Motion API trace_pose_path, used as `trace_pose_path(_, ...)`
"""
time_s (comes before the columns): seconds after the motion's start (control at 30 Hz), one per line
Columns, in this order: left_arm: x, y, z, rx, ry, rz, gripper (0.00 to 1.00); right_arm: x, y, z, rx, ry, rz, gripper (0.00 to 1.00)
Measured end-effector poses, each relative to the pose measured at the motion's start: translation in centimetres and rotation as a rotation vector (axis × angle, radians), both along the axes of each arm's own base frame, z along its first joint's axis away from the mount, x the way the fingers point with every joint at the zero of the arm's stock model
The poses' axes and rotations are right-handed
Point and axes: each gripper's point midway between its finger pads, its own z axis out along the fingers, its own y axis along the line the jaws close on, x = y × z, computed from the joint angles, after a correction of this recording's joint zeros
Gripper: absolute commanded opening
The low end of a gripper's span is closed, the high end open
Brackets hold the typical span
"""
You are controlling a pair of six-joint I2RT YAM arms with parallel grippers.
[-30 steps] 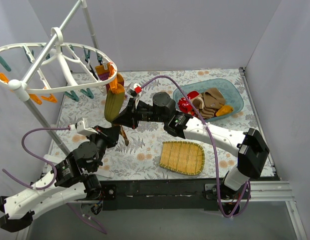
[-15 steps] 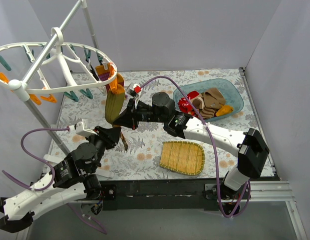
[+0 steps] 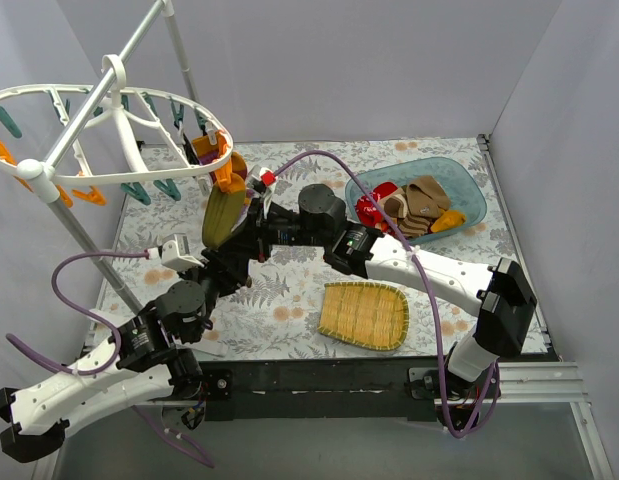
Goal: Remove the socks clipped to the hanger
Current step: Remove the sock from the hanger.
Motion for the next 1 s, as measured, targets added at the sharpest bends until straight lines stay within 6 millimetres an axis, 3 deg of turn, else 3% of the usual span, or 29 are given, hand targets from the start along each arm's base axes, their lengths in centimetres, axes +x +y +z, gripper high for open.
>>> trace_pose_path(0.03,0.1,0.1,0.0,-0.002,-0.001,0.009,0.24,0.0,0.0,0.0,-0.001,0.001,0.0,0.01)
trace_pose_path(0.07,0.1,0.3,0.1,-0.003,-0.003,0.018,0.03,0.0,0.0,0.0,-0.002,0.001,-0.002,0.01)
trace_pose_path(0.1,0.1,0.4,0.2,-0.013,-0.003,0.024,0.0,0.0,0.0,-0.1,-0.003,0.001,-0.003,0.1)
trace_pose_path(0.17,0.2,0.6,0.3,-0.02,-0.005,0.034,0.0,0.1,0.0,-0.2,-0.006,0.001,-0.01,0.25)
trace_pose_path(0.2,0.2,0.7,0.3,-0.022,-0.006,0.039,0.0,0.2,0.0,-0.2,-0.009,0.0,-0.015,0.39)
trace_pose_path(0.3,0.1,1.0,0.4,-0.031,-0.007,0.047,0.0,0.7,0.0,-0.4,-0.016,-0.008,-0.042,0.6)
trace_pose_path(0.4,0.0,1.1,0.2,-0.032,-0.002,0.046,0.0,1.4,0.0,-0.6,-0.02,-0.026,-0.077,0.71)
trace_pose_path(0.6,-0.4,1.0,-0.5,-0.027,0.025,0.026,0.0,3.7,-0.8,-2.5,-0.042,-0.043,-0.15,0.76)
trace_pose_path(0.73,-0.8,0.7,-0.8,-0.034,0.042,0.001,0.0,7.7,-2.8,-3.3,-0.034,-0.026,-0.22,0.76)
trace_pose_path(0.9,-1.4,0.2,-1.5,-0.04,0.083,-0.038,0.0,13.3,-5.9,-1.5,0.036,-0.026,-0.316,0.75)
trace_pose_path(1.0,-1.8,-0.2,-1.6,-0.055,0.106,-0.07,0.0,15.2,-5.7,0.3,0.083,-0.043,-0.323,0.75)
